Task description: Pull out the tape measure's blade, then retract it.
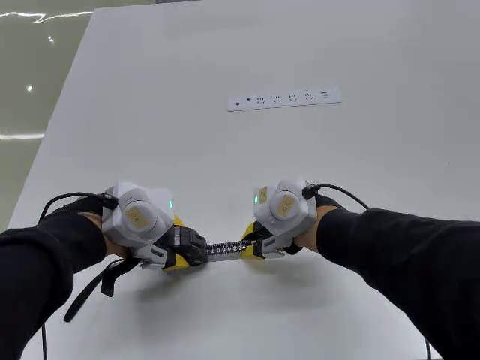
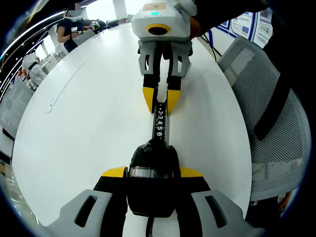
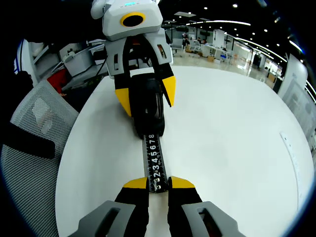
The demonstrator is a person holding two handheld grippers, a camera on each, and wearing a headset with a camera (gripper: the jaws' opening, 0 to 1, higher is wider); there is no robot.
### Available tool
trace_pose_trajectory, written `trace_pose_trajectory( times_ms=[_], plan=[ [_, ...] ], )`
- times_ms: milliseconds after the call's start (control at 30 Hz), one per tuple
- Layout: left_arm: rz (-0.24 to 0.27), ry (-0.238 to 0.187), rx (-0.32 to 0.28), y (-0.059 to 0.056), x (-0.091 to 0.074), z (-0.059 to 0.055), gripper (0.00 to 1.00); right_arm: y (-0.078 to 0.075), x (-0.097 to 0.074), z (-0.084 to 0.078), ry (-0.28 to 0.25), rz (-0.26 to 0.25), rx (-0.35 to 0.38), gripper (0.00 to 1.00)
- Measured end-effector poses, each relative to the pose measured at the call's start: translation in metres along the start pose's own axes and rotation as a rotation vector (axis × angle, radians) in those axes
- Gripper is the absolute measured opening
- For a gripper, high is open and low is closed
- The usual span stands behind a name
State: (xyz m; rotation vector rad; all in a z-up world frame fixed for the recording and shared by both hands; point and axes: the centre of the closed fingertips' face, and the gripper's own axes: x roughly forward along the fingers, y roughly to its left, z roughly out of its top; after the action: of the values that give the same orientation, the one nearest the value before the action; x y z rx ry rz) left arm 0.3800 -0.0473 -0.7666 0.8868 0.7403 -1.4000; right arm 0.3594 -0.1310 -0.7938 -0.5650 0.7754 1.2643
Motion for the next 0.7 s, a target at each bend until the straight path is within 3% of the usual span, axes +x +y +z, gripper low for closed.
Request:
trace_pose_trajectory(
  times_ms=[700],
  plan=[
    [0.001, 0.002, -0.002, 0.0003, 0.0006, 0.0004, 0.32, -0.0022, -0.0064, -0.0087, 0.004, -0.003, 0.007, 0.09]
  ],
)
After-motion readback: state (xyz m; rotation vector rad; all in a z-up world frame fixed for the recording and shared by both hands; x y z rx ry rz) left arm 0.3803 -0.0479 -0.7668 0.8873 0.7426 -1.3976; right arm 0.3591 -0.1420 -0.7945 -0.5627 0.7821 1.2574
